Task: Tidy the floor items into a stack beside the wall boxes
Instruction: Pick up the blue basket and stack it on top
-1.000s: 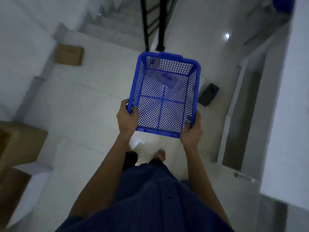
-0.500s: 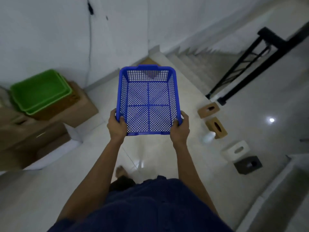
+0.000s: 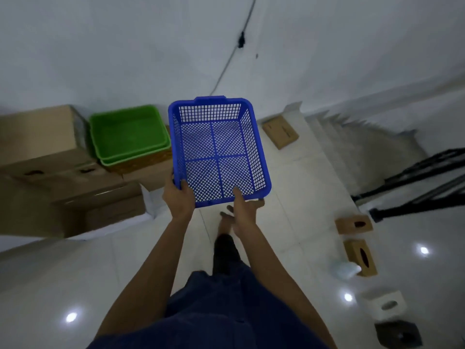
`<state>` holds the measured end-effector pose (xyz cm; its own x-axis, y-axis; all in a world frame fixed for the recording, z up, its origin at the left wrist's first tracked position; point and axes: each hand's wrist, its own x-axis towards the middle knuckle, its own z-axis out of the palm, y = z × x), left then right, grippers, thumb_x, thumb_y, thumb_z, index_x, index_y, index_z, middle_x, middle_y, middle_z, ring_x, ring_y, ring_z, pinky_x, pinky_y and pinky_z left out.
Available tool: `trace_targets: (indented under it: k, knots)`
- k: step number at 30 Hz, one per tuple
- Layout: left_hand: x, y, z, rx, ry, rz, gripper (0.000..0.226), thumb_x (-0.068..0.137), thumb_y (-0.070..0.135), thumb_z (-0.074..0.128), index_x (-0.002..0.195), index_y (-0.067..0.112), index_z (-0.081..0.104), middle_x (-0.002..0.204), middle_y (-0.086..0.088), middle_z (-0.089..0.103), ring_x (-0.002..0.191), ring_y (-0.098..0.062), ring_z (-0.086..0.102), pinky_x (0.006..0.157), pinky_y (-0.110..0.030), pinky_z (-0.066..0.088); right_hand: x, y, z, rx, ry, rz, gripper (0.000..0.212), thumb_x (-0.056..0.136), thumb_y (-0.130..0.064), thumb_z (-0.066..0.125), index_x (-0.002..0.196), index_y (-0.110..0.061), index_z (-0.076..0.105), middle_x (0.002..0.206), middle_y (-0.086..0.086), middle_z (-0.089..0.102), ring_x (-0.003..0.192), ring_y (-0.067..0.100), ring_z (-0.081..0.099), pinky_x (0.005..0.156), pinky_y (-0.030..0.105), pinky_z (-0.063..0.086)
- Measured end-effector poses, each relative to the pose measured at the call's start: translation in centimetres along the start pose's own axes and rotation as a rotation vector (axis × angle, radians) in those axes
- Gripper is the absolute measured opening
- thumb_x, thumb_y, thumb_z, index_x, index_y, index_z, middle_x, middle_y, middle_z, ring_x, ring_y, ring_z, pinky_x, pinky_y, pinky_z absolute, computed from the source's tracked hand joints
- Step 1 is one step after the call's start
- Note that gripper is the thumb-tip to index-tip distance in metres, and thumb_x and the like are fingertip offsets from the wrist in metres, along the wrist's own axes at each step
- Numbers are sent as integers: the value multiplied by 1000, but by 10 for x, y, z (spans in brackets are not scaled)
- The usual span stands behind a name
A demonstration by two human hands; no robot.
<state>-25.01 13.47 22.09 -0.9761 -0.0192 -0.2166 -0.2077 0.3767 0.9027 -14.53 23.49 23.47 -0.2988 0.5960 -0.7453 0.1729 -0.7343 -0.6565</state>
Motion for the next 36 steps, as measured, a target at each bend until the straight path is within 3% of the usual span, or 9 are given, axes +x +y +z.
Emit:
trace_targets:
  k: [5, 9, 12, 16, 21, 27, 29, 33, 36]
  knots:
    - [93, 9, 3, 20, 68, -42, 45, 99, 9, 53, 143, 12, 49, 126, -16, 65, 110, -34, 62, 90, -42, 50, 53, -9, 110, -43, -186, 46, 82, 82, -5, 78, 144, -28, 28, 128, 8, 59, 111, 31, 65, 76, 52, 62]
    - [159, 6, -6, 62, 70, -127, 51, 95, 9, 58, 144, 12, 45, 127, -18, 62, 111, -34, 61, 88, -39, 49, 93, -22, 183, -126, -170, 127, 73, 81, 9, 69, 141, -18, 38, 125, 13, 60, 110, 31, 63, 72, 52, 62]
    - [203, -3, -18, 50, 47, -200, 52, 95, 16, 62, 143, 14, 43, 126, -15, 64, 110, -31, 63, 86, -35, 48, 115, -30, 223, -252, -160, 158, 71, 82, 3, 71, 138, -21, 33, 124, 10, 60, 108, 29, 64, 69, 46, 63]
    - [271, -25, -41, 7, 80, -392, 54, 95, 29, 65, 142, 13, 44, 126, -16, 65, 113, -32, 65, 98, -45, 52, 153, -38, 259, -497, -185, 175, 64, 84, -10, 73, 131, -22, 32, 124, 6, 58, 105, 27, 65, 66, 42, 62]
    - [351, -51, -68, 93, 111, -559, 48, 97, 24, 64, 137, 0, 51, 129, -23, 63, 121, -39, 59, 98, -42, 45, 196, -53, 312, -705, -235, 112, 54, 88, -6, 70, 131, -18, 40, 127, 9, 59, 95, 21, 65, 54, 34, 57]
    - [431, -77, -67, -34, 151, -752, 49, 94, 12, 63, 140, 3, 50, 134, -18, 61, 123, -34, 59, 105, -46, 48, 231, -27, 394, -925, -105, 52, 73, 82, -24, 81, 141, -15, 39, 128, 13, 60, 109, 30, 64, 85, 50, 60]
    - [451, -85, -58, -98, 187, -809, 50, 92, 8, 64, 140, 4, 49, 136, -18, 60, 124, -34, 58, 105, -47, 48, 237, -8, 413, -989, -69, 110, 81, 80, -34, 81, 143, -17, 33, 130, 10, 56, 111, 31, 62, 87, 51, 59]
    - [476, -99, -33, -262, 311, -916, 59, 91, 3, 62, 146, 10, 41, 140, -15, 55, 123, -33, 57, 102, -46, 52, 253, 39, 435, -831, 4, 331, 60, 78, -22, 80, 126, -10, 46, 119, 14, 63, 81, 33, 75, 59, 39, 62]
    - [490, -113, -21, -363, 404, -1010, 55, 93, 1, 59, 143, 13, 39, 138, -13, 54, 111, -33, 60, 75, -40, 63, 271, 66, 450, -661, 75, 331, 48, 85, -3, 70, 125, -14, 47, 112, 17, 65, 65, 27, 74, 57, 33, 60]
